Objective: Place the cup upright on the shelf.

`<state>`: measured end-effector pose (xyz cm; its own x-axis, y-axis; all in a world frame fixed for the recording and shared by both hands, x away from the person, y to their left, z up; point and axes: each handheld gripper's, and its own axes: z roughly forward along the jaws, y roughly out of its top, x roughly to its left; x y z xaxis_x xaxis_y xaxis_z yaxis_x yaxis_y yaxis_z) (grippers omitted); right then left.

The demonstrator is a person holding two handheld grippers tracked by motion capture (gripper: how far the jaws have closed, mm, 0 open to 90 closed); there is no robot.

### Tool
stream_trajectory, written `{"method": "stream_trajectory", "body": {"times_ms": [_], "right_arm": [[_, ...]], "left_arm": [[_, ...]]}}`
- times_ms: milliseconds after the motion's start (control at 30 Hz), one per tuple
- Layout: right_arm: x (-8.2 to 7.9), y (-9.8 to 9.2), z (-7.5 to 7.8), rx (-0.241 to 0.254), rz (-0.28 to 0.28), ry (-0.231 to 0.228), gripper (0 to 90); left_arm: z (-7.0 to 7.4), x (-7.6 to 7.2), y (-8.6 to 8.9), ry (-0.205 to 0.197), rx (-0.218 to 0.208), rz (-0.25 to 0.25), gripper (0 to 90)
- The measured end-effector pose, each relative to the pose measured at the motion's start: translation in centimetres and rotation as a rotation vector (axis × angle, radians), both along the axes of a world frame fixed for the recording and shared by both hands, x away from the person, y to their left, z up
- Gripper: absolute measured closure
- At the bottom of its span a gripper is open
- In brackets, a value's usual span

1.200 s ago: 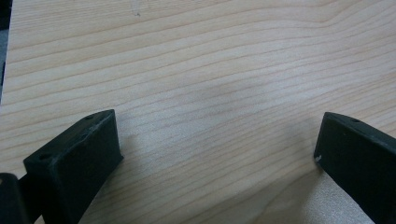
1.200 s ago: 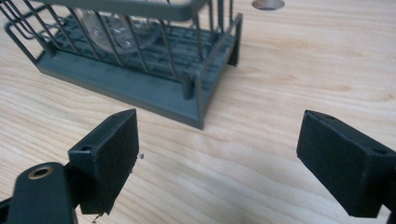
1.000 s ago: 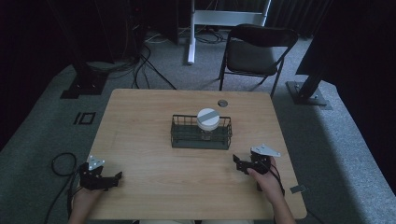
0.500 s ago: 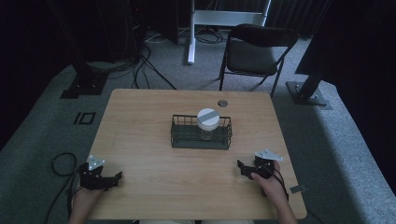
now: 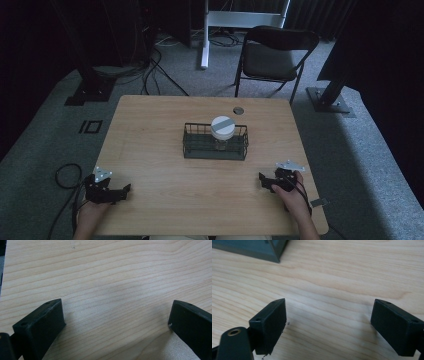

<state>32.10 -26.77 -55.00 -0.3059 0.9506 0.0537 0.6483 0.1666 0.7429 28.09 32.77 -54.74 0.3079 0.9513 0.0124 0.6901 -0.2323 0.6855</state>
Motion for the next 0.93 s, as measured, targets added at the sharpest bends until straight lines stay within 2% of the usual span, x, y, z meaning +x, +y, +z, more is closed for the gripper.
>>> {"method": "stream_trajectory", "body": {"times_ms": [167,933], "right_arm": [[0.08,-0.41,-0.09,-0.049,-0.023,0.009,12.9],[0.13,-0.74,-0.11,-0.052,-0.009,0.012,11.7]], "left_arm": [[0.0,0.0,0.0,0.0,0.0,0.0,0.6],[0.0,0.01,0.0,0.0,0.0,0.001,0.6]]}}
